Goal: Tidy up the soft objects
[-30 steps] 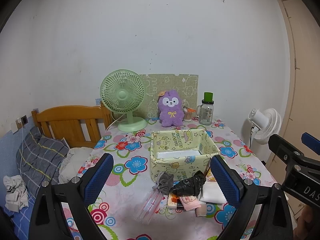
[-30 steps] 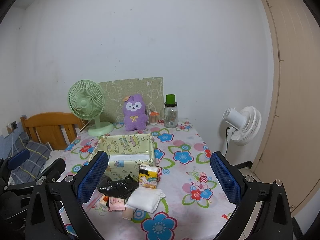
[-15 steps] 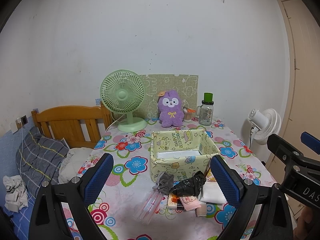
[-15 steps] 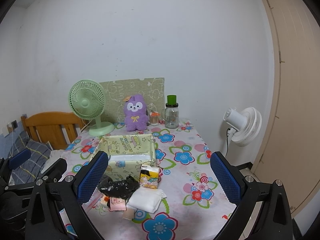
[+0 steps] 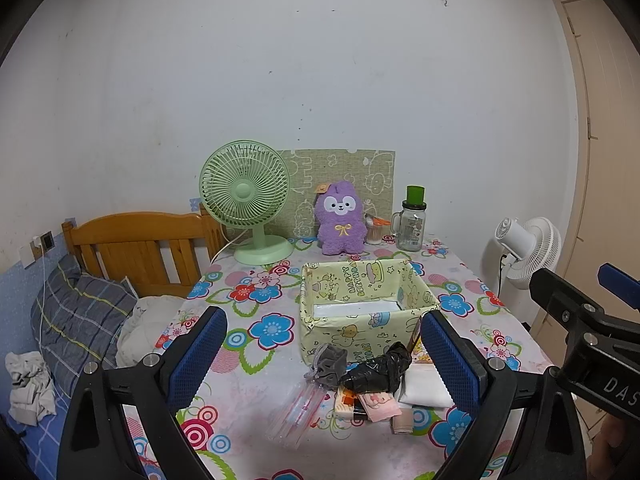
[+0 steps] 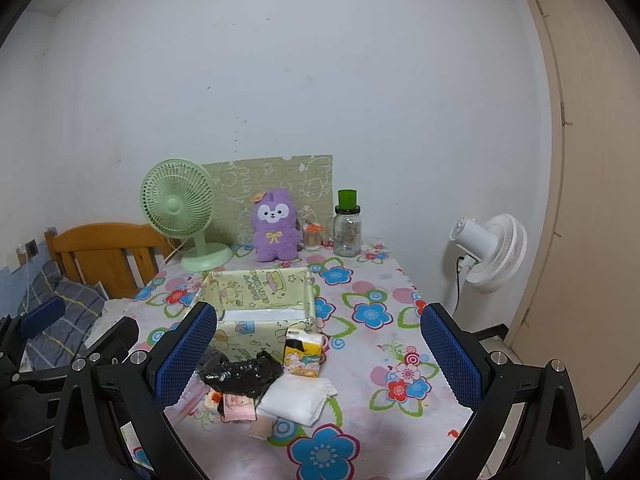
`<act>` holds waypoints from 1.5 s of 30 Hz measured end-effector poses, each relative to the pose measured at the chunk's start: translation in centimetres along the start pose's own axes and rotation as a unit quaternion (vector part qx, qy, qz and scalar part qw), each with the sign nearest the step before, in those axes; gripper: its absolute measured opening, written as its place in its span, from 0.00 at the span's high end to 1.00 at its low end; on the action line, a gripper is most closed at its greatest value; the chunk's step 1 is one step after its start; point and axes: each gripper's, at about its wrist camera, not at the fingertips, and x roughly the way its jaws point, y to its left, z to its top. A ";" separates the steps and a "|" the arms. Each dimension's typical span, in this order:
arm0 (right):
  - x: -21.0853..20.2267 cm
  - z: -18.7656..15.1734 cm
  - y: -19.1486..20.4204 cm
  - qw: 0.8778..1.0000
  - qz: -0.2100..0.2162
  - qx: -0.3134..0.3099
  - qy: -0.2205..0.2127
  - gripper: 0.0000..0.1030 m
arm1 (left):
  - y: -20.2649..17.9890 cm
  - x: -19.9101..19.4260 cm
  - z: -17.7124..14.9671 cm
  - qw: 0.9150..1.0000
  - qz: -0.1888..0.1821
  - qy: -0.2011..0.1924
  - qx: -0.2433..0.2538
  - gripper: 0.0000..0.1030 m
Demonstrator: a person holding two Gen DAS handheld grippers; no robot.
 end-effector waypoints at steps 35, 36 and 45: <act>11.0 -3.6 2.0 0.994 0.068 -0.017 0.083 0.00 | -0.2 11.0 -3.8 0.996 -0.008 0.093 0.000 0.05; 11.4 -3.8 2.0 0.994 0.068 -0.017 0.088 0.00 | -0.2 11.4 -4.0 0.995 -0.008 0.097 0.000 0.05; 15.6 -5.6 2.2 0.989 0.060 -0.004 0.133 0.05 | -0.3 15.0 -5.3 0.991 -0.009 0.131 0.000 0.05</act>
